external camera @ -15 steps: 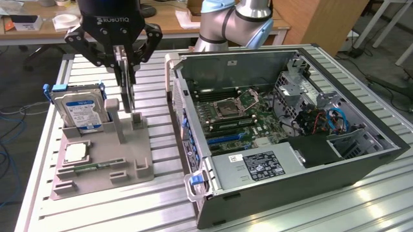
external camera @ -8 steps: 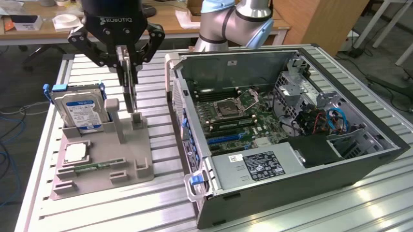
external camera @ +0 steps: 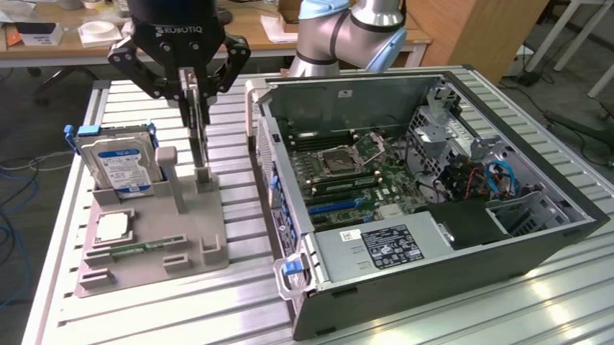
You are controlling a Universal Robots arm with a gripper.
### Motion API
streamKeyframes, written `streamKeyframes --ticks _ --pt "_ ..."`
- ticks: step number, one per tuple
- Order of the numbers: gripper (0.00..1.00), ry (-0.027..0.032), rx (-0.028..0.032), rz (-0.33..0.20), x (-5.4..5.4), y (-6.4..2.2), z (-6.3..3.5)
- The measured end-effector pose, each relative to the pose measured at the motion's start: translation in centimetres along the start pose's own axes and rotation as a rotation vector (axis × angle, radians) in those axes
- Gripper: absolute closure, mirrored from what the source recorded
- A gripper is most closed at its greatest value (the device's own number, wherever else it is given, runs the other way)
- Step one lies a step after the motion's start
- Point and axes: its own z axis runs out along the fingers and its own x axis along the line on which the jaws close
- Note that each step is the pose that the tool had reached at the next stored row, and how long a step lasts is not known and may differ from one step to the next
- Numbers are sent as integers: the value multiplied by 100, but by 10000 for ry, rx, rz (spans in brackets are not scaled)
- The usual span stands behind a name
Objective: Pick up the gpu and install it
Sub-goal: 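Pick up the gpu and move the gpu toward the slot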
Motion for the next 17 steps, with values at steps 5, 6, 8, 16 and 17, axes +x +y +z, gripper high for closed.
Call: streamKeyframes --ticks 5,6,8,16,17 --pt "73 0 0 1 -37 0 1" --pt "73 0 0 0 -45 0 1" --pt "73 0 0 1 -63 0 1" --pt "73 0 0 1 -130 -1 2" --pt "73 0 0 1 -138 -1 2"
